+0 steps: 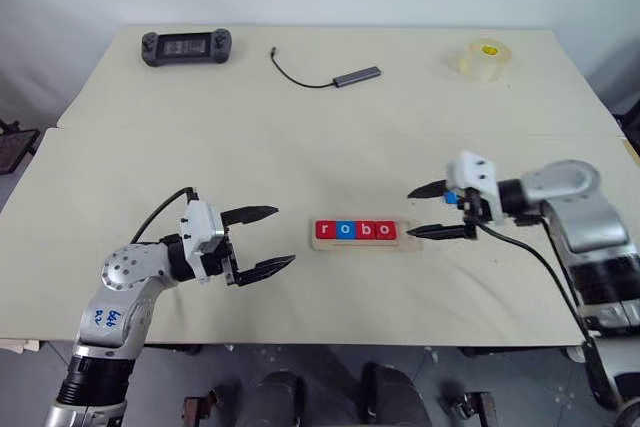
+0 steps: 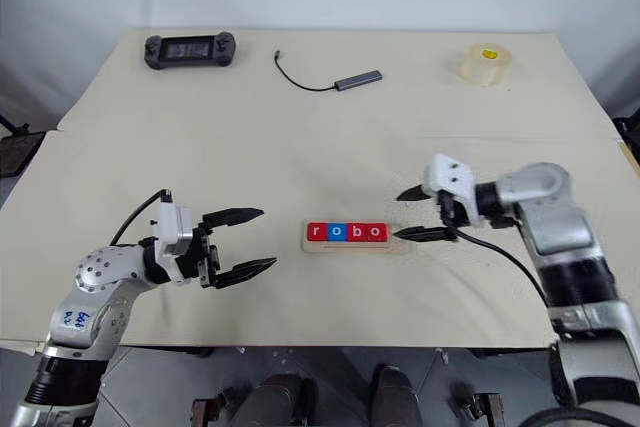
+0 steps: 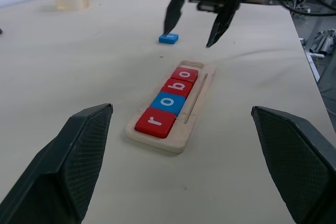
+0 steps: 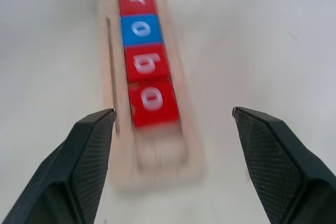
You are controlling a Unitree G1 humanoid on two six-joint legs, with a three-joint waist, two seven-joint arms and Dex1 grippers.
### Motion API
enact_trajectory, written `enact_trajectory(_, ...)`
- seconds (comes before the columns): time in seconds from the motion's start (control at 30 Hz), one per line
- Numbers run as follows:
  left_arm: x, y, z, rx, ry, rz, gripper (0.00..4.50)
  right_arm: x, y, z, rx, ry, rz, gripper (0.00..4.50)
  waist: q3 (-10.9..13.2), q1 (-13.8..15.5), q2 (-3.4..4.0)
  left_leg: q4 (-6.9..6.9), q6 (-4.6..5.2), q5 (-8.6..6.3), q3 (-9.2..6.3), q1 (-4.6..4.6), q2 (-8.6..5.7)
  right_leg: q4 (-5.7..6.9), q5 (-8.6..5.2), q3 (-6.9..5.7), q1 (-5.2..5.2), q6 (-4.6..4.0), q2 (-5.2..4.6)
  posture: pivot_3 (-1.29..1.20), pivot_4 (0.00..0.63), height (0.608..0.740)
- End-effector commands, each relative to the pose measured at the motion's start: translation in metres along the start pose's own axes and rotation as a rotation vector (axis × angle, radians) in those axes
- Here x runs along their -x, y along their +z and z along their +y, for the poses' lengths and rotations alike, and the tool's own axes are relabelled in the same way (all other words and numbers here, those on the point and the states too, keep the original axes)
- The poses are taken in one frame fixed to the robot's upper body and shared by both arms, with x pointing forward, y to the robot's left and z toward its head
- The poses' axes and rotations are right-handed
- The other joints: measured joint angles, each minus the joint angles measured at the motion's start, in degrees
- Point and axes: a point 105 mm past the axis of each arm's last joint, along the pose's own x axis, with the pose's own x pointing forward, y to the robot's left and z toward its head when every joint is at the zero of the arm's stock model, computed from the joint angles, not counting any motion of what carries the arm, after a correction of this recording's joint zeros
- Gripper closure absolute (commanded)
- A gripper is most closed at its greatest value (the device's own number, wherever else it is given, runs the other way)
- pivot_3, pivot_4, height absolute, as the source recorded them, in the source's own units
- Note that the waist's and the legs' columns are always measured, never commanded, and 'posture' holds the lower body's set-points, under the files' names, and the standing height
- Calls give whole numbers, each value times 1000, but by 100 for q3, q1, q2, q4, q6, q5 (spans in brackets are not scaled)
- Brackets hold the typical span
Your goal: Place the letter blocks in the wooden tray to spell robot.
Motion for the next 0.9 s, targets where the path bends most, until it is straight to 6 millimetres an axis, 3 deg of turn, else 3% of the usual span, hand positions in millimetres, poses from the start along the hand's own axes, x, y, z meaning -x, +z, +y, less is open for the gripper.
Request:
enact_trajectory(0.03,3,6,4,-13,8,-23,0,30,2,0,3,-182,-68,20,0,37,0,-2,0,0,2,0,0,-2,0,0,-1,0,0,0,150,740)
enact_trajectory(0.17,4,5,14,16,38,-34,0,68,-18,12,-55,-471,-151,20,-1,76,2,-1,-1,0,3,2,1,1,0,-2,4,0,1,0,150,740)
enact_trajectory(0.3,3,3,19,23,33,-32,0,93,-42,39,-136,-676,-166,20,-2,78,2,0,0,0,9,9,-2,4,0,3,9,1,0,0,150,740)
enact_trajectory(0.43,-1,0,19,31,13,-32,0,105,-64,63,-229,-814,-154,20,-4,59,6,-6,0,0,14,16,-2,7,0,10,10,1,3,0,150,740)
enact_trajectory(0.53,-4,0,20,25,3,-34,0,106,-68,66,-244,-869,-164,20,-4,13,6,-5,1,1,35,30,-1,14,1,33,9,2,5,0,150,740)
enact_trajectory(0.63,-7,1,23,6,-4,-38,0,102,-64,59,-259,-895,-209,20,-3,4,5,-11,2,1,56,53,3,26,1,57,10,3,8,0,150,740)
enact_trajectory(0.77,-8,2,22,-2,-27,-39,0,85,-39,32,-299,-841,-284,20,-4,-24,6,-12,3,1,69,62,7,26,1,74,8,2,8,0,150,740)
enact_trajectory(0.9,-7,6,25,5,-16,-50,0,72,-30,3,-410,-832,-236,20,-4,-33,6,-16,3,1,66,62,11,28,-1,72,4,-1,8,0,150,740)
